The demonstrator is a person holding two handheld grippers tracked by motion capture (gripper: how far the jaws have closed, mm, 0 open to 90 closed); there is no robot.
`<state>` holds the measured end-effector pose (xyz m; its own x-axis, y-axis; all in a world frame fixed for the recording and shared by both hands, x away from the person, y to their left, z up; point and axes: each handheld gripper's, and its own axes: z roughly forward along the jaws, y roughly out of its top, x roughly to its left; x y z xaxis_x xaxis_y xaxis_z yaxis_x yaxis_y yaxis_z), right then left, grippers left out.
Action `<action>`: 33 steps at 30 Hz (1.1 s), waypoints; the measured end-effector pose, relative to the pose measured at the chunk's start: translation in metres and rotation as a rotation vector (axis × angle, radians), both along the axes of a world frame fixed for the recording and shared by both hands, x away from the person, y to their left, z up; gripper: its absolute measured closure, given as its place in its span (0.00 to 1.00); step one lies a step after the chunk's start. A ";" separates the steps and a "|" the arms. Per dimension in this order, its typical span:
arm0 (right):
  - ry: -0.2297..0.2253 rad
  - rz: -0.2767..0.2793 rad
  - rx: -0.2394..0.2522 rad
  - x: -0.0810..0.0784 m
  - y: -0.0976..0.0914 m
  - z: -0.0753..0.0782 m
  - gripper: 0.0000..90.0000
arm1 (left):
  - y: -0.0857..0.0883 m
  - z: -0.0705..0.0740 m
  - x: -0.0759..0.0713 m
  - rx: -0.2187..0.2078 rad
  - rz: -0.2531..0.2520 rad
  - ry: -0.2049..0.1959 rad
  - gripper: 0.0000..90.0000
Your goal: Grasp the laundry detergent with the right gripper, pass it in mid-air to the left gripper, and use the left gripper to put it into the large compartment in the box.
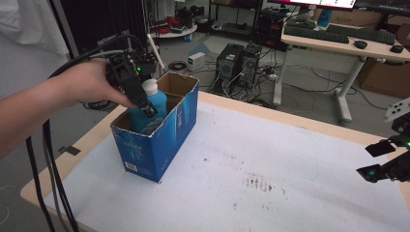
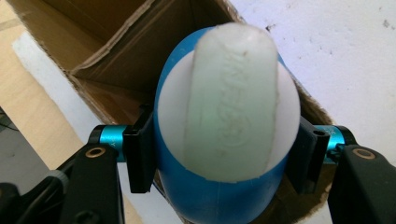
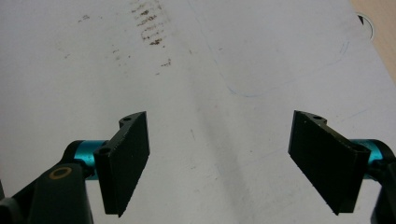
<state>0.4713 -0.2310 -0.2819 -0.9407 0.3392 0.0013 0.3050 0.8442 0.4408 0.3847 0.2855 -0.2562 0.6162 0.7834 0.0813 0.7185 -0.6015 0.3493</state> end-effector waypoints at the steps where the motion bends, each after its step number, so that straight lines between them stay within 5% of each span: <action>1: 0.001 -0.001 0.001 0.000 0.000 0.000 0.22 | 0.000 -0.002 0.001 0.001 0.001 0.000 0.42; 33: 0.012 -0.011 -0.003 -0.001 -0.004 -0.003 0.22 | -0.003 -0.029 0.007 0.056 -0.034 0.048 0.42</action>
